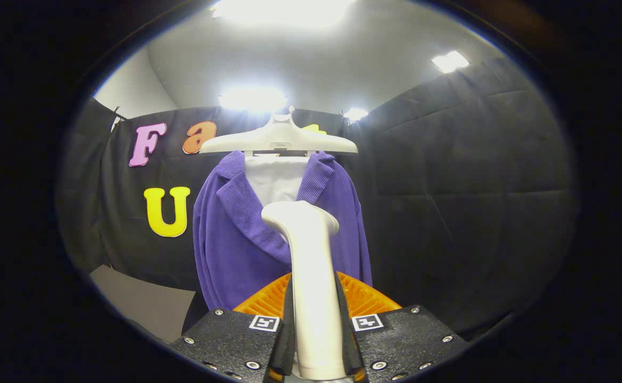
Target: Iron the clothes twice with a garment steamer, once on the left side and once on the right side.
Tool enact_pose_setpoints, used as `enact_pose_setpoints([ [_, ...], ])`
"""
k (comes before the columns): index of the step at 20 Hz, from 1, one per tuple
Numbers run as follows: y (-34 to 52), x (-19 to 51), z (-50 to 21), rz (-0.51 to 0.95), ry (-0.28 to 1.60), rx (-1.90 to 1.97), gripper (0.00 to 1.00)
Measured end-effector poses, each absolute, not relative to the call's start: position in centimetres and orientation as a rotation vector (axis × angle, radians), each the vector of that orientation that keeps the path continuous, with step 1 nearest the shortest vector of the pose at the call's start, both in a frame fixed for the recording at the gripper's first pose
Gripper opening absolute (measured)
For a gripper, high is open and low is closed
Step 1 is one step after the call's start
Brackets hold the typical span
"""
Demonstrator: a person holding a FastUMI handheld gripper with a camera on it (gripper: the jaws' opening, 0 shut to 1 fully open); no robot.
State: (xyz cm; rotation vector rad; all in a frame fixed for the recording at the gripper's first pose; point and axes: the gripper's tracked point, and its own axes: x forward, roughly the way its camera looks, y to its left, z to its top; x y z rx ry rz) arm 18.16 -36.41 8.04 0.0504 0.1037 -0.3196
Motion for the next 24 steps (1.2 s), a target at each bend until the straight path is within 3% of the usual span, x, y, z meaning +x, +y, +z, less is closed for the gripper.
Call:
enact_pose_setpoints([
  [12,-39.7,24.0,6.2,-0.399,0.104,0.04,0.35],
  [24,-41.8,22.5,0.4,-0.418,0.182,0.043,0.35],
])
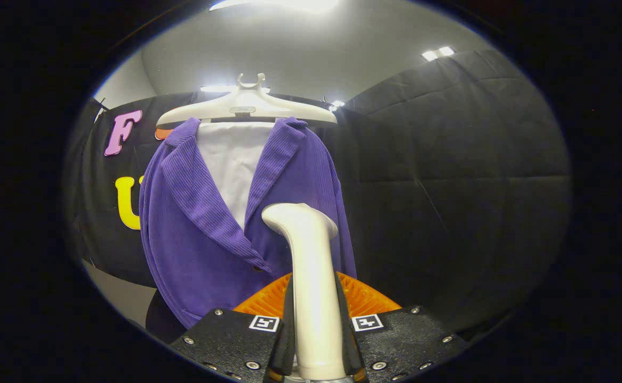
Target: Iron the clothes twice with a garment steamer, once on the left side and once on the right side.
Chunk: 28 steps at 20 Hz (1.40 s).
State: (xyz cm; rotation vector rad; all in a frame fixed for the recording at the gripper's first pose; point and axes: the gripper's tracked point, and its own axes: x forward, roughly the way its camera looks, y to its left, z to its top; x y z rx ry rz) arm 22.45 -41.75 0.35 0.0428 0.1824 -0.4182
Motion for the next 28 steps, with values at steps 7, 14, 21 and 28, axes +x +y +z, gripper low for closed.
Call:
enact_pose_setpoints([
  [7,-42.8,21.8,-4.7,-0.424,0.265,0.071,0.35],
  [14,-42.9,20.4,-7.3,-0.415,0.293,0.092,0.35],
  [21,-43.1,18.8,-11.6,-0.428,0.38,0.083,0.35],
  [28,-42.6,17.2,-16.0,-0.438,0.446,0.144,0.35],
])
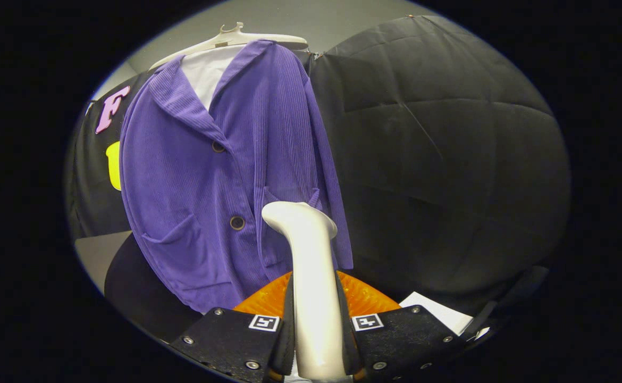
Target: Iron the clothes twice with a garment steamer, once on the left side and once on the right side.
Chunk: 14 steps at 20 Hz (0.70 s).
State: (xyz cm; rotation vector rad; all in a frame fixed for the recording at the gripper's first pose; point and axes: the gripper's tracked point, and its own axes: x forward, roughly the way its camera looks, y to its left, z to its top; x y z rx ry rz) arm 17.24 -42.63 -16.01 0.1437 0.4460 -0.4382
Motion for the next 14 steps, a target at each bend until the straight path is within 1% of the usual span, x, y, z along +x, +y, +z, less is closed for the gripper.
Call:
enact_pose_setpoints([
  [7,-42.3,16.6,-16.9,-0.454,0.461,0.19,0.35],
  [11,-40.2,14.9,-19.1,-0.416,0.535,0.173,0.35],
  [14,-38.4,14.4,-19.1,-0.375,0.548,0.176,0.35],
])
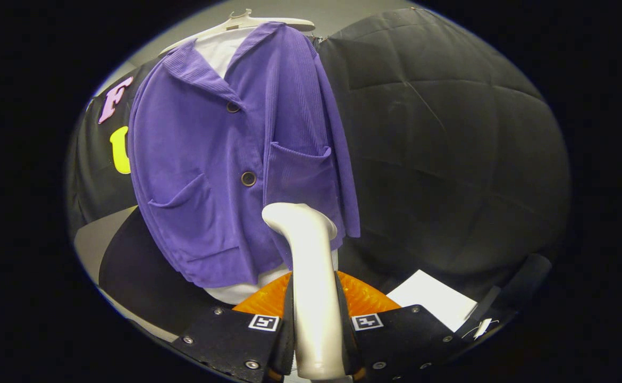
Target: Iron the clothes twice with a garment steamer, once on the left side and once on the right side.
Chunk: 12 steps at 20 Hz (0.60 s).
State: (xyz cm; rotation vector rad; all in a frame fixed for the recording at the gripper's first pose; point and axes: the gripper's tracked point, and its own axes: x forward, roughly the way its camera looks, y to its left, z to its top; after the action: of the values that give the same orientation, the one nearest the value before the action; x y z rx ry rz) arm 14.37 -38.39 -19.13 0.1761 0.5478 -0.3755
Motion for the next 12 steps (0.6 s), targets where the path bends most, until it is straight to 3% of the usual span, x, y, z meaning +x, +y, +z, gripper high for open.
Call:
enact_pose_setpoints([
  [12,-28.2,10.0,-12.7,-0.138,0.476,0.138,0.35],
])
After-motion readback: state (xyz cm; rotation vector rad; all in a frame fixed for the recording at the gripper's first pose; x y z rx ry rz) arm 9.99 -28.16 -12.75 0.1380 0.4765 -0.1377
